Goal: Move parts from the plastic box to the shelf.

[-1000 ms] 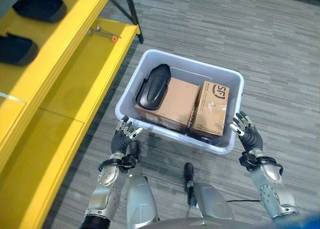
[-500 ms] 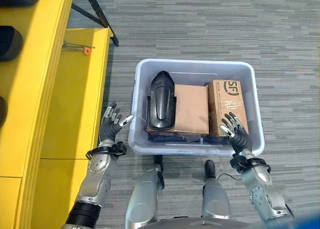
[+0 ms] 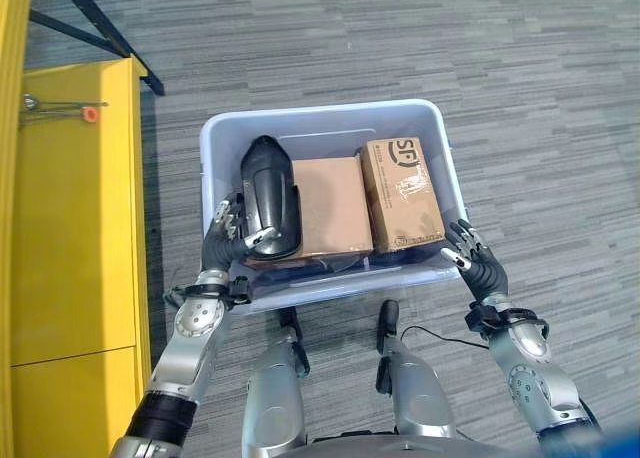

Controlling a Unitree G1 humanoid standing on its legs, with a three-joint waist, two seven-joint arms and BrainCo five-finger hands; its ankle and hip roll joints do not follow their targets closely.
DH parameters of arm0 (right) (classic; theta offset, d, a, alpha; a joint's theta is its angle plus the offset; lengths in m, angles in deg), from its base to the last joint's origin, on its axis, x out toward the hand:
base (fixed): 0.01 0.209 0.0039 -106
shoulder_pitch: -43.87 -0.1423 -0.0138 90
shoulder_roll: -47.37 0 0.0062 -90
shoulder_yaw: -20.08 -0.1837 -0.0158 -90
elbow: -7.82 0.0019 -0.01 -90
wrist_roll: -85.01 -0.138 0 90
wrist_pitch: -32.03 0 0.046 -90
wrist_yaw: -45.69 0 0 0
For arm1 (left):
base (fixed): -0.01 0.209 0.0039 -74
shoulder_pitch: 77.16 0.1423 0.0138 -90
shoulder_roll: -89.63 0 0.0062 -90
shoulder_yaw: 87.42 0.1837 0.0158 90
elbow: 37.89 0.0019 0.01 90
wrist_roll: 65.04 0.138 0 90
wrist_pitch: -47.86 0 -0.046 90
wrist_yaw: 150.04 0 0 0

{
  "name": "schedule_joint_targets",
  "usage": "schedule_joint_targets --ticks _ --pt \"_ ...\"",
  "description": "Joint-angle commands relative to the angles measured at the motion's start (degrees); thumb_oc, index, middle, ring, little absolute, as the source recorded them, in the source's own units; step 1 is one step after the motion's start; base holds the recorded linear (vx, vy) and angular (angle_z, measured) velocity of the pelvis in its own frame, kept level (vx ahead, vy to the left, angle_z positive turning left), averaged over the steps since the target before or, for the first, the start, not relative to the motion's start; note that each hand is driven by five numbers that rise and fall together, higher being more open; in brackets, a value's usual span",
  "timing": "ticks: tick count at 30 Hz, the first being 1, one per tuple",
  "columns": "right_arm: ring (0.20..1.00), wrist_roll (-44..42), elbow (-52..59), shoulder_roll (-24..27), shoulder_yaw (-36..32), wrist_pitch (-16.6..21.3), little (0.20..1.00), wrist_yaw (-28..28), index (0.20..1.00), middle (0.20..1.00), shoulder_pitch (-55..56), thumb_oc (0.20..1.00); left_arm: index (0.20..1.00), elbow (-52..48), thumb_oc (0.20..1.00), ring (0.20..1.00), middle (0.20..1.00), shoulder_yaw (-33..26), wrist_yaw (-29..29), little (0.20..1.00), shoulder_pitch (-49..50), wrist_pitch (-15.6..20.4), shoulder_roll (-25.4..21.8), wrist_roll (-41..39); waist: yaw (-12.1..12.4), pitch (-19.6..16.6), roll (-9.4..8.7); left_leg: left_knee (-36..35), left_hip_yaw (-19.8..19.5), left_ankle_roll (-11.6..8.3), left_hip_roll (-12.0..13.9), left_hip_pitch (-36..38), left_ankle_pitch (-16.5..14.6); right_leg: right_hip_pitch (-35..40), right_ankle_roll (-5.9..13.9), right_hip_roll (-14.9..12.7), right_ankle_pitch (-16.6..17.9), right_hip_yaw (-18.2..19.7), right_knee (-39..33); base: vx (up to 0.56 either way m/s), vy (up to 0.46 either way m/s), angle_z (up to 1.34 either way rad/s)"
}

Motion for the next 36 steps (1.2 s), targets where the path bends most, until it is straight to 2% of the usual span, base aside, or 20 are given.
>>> schedule_joint_targets --ticks 1,3,5,8,10,14,17,24,31,36 --pt "1.0 0.04 2.84 1.15 -1.5 2.85 1.0 -0.03 1.0 1.0 1.09 1.0 1.0 2.27 1.0 1.0 1.0 -0.62 3.41 1.0 -2.06 2.45 -1.0 3.65 0.05 -2.41 0.76 -1.47 -4.67 -5.58 7.94 2.08 2.18 -0.88 4.62 -4.89 1.36 0.28 2.55 0.03 -0.077 -0.07" --pt "1.0 0.22 3.22 1.43 -1.29 3.11 1.0 -0.49 1.0 1.0 1.16 1.0 1.0 3.75 1.0 1.0 1.0 -0.42 5.17 1.0 -4.63 2.49 -1.35 4.83 -0.67 -1.71 0.61 -2.86 -4.12 -5.98 8.49 1.91 3.1 -2.35 4.55 -4.26 1.3 0.82 2.65 0.04 -0.055 -0.14" --pt "1.0 0.63 3.53 1.92 -0.31 4.0 1.0 -1.37 1.0 1.0 0.87 1.0 1.0 8.37 1.0 1.0 1.0 0.63 8.85 1.0 -10.66 2.74 -1.56 6.12 -2.05 -0.19 0.36 -4.93 -3.35 -7.22 9.18 1.93 3.78 -4.11 4.8 -3.32 0.58 1.6 2.47 0.07 -0.057 -0.36" --pt "1.0 0.58 3.53 2.19 0.93 5.05 1.0 -2.23 1.0 1.0 -0.64 1.0 1.0 15.88 1.0 1.0 1.0 0.97 12.87 1.0 -16.54 2.44 -2.94 7.94 -3.42 0.95 -0.26 -6.52 -2.1 -7.7 9.59 1.1 5.04 -6.49 4.86 -2.77 1.4 2.28 2.06 0.0 -0.033 -0.24" --pt "1.0 0.72 3.61 2.56 2.01 6.13 1.0 -3.07 1.0 1.0 -1.89 1.0 1.0 21.63 1.0 1.0 1.0 0.54 15.67 1.0 -20.5 2.61 -4.03 7.0 -4.24 1.7 -1.38 -6.96 -1.29 -8.07 10.02 0.26 5.55 -8.17 4.97 -2.18 1.99 2.79 1.88 -0.02 -0.04 -0.15" --pt "1.0 0.06 4.15 2.55 3.04 7.42 1.0 -3.93 1.0 1.0 -2.09 1.0 1.0 25.11 1.0 1.0 1.0 -0.74 18.78 1.0 -23.6 2.59 -6.36 6.61 -5.03 2.88 -2.33 -8.21 -1.12 -8.45 10.33 -0.93 6.63 -9.79 5.01 -1.49 2.71 2.81 1.5 -0.01 -0.042 -0.1" --pt "1.0 -0.1 5.0 2.92 3.64 8.41 1.0 -3.9 1.0 1.0 -1.71 1.0 1.0 23.32 1.0 1.0 1.0 -3.37 22.15 1.0 -24.27 3.58 -8.05 6.75 -5.06 3.71 -3.12 -8.83 -1.49 -8.76 10.43 -2.52 7.23 -11.15 4.94 -0.93 2.84 2.61 1.3 -0.02 -0.044 0.02" --pt "1.0 -0.88 6.35 3.68 3.81 9.74 1.0 -3.29 1.0 1.0 -1.17 1.0 1.0 19.43 1.0 1.0 1.0 -5.87 26.14 1.0 -24.55 4.59 -10.51 9.0 -4.67 4.44 -4.06 -8.73 -2.74 -8.93 10.66 -4.9 7.5 -12.31 4.81 -0.44 2.82 1.8 1.3 -0.01 -0.025 0.06" --pt "1.0 -0.79 7.48 4.28 3.16 10.02 1.0 -2.69 1.0 1.0 -0.57 1.0 1.0 9.05 1.0 1.0 1.0 -9.21 27.81 1.0 -20.39 6.24 -10.37 11.51 -3.61 4.46 -4.39 -9.12 -3.77 -8.87 10.34 -5.99 7.45 -12.17 4.72 -0.59 2.66 1.02 0.69 0.0 -0.004 0.09" --pt "1.0 -1.26 7.51 4.42 3.08 10.03 1.0 -2.39 1.0 1.0 -1.01 1.0 1.0 9.76 1.0 1.0 1.0 -8.58 27.49 1.0 -20.75 5.65 -10.14 12.41 -3.41 4.47 -4.71 -9.02 -3.95 -8.86 10.17 -6.4 7.37 -12.25 4.64 -0.54 2.69 0.92 0.62 -0.01 0.004 0.04"
